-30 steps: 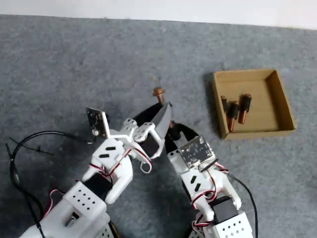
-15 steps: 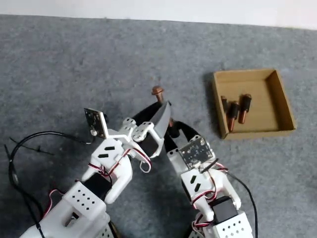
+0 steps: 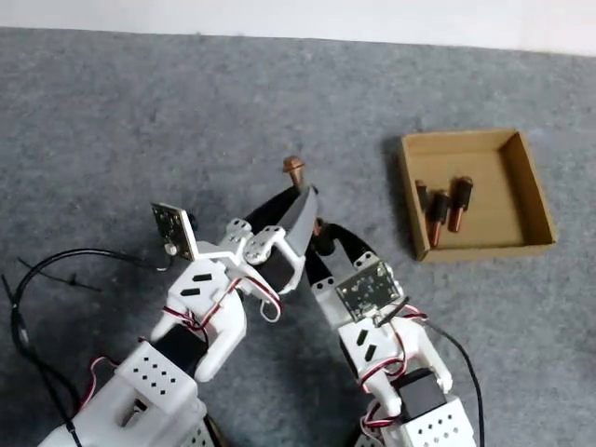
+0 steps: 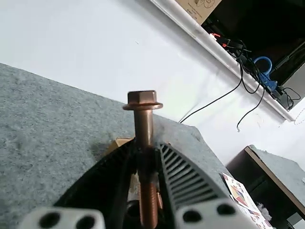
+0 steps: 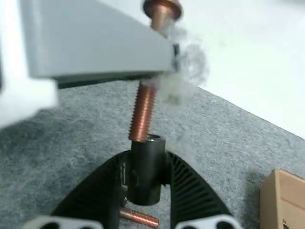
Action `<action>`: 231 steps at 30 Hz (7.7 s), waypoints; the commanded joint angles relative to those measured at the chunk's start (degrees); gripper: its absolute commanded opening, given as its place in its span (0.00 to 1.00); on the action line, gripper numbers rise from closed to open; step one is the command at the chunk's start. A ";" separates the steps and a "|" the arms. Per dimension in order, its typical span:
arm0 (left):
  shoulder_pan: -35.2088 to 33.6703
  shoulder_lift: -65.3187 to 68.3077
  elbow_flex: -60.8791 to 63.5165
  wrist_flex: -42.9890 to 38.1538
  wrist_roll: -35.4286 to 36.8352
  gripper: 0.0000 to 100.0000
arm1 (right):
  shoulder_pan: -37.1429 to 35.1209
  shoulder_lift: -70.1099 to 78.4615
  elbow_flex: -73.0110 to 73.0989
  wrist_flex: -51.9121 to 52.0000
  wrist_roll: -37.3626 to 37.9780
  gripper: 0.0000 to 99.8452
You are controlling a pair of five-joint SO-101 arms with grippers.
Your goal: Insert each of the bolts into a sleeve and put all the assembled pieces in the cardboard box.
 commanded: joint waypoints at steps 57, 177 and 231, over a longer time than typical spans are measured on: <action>-1.54 -1.10 0.40 0.09 3.78 0.00 | -0.57 -1.19 4.88 0.04 -1.14 0.01; -34.68 97.19 -90.24 68.31 -1.05 0.00 | 11.82 -1.10 5.23 8.04 3.34 0.01; -11.38 -15.60 2.77 16.35 -0.79 0.01 | -8.66 -0.75 5.23 7.96 8.53 0.01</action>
